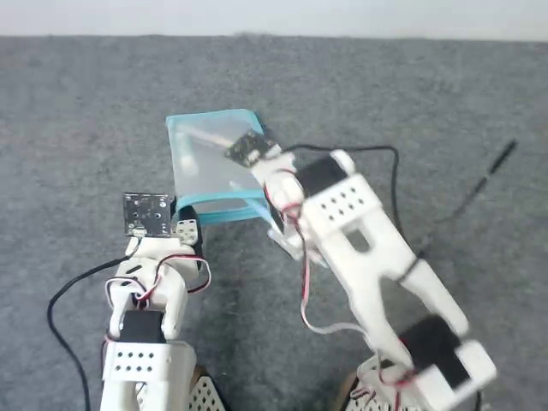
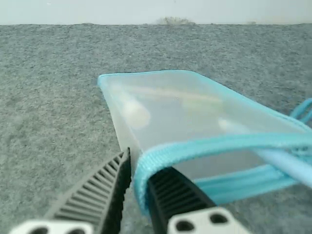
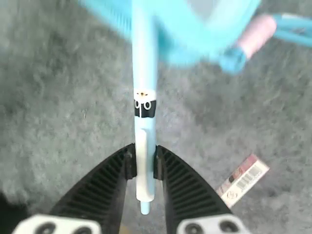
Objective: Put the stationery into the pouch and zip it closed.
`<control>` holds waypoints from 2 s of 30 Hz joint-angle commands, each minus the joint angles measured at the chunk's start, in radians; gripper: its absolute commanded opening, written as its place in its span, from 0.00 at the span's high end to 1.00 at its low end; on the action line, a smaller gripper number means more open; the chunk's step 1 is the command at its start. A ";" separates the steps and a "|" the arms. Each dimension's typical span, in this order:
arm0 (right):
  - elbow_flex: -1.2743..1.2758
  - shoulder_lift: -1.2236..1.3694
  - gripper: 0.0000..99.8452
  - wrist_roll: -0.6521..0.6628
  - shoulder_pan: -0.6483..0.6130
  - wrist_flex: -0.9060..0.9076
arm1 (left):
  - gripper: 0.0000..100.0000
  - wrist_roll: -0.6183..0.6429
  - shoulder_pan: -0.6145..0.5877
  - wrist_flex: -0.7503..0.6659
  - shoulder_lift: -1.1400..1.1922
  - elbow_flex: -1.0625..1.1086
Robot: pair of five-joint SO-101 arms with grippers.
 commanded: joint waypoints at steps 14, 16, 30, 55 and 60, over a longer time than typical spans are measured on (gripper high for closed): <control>-0.671 0.435 0.89 -0.129 -0.001 0.225 | 0.99 -0.152 0.275 -0.035 0.009 0.051; -0.671 0.433 0.83 -0.130 -0.001 0.225 | 0.99 -0.152 0.275 -0.035 0.009 0.051; -0.654 0.217 0.79 -0.126 -0.001 0.222 | 0.99 -0.147 0.190 -0.041 0.009 0.036; 0.512 -0.449 0.79 0.161 0.536 -0.171 | 0.99 -0.094 0.063 -0.049 0.012 0.002; 0.655 -0.455 0.79 0.170 0.564 -0.252 | 0.99 -0.094 0.066 -0.049 0.011 0.016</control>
